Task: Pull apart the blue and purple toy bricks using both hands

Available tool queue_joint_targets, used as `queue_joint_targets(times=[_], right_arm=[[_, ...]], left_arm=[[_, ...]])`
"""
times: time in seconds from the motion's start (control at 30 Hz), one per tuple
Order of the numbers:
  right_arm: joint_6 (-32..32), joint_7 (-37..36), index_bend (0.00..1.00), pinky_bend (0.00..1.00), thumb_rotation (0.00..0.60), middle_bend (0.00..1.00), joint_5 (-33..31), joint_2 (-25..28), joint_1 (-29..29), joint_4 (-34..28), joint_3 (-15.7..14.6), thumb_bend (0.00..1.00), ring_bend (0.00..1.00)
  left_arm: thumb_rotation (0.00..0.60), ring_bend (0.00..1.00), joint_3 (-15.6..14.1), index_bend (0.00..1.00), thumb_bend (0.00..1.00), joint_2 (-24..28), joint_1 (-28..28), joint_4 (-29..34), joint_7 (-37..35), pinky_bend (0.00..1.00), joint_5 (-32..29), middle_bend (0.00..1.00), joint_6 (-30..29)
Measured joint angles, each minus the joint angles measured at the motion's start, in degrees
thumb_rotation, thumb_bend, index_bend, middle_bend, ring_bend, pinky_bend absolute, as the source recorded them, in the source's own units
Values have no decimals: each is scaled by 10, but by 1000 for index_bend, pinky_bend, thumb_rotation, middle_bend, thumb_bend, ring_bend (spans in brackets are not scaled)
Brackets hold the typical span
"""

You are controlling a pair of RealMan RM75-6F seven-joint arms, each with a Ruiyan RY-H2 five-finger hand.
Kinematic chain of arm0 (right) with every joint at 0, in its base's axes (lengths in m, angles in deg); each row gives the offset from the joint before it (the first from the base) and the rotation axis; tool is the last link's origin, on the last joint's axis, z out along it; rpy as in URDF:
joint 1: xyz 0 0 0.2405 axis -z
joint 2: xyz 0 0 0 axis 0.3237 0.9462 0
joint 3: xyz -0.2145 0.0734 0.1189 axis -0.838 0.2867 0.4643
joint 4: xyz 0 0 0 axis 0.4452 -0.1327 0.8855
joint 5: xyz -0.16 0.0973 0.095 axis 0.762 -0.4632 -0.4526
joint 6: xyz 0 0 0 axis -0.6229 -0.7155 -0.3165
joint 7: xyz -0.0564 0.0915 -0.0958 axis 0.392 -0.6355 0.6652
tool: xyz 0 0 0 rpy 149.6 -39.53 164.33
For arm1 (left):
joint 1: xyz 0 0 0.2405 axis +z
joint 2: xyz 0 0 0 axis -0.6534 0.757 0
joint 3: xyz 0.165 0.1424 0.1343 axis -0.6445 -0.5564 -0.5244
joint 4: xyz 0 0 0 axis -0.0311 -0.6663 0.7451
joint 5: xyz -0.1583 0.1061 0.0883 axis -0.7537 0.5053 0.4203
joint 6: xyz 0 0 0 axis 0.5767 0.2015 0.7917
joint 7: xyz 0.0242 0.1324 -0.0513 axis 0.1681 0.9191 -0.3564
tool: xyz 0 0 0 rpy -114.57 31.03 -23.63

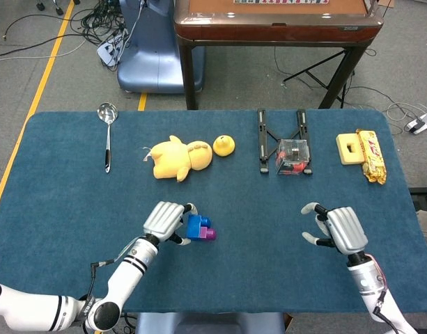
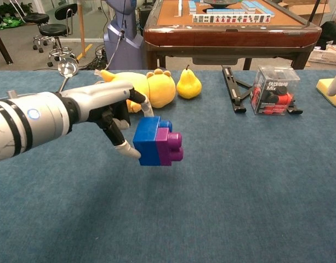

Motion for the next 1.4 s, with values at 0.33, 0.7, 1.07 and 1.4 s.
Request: queue_joint_targets(times=[0.33,0.7,1.07,1.4], right_arm=[[22,-7,483,1000,600,1000,-23,-45,-30,-29,17,100,1000],[50,7,483,1000,600,1000,-57,-64,-55,-65,36,12,1000],[86,57,483,1000,600,1000,-106,-59,-86,-138,64,38,1000],[116,137,483,1000,600,1000,-198,-36,-116,-228,98,84,1000]], left_arm=[[600,1000,23,608,264,-18,-15,10,36,1000,-31,1000,-65],[600,1000,47,608,264,-30,-19,21,28,1000,-81,1000,-78],[600,1000,80,613,266,-53,-20,22,-26,1000,-106,1000,-87],[600,1000,95,618,272,-93,-24,0,-48,1000,-76,1000,-124]])
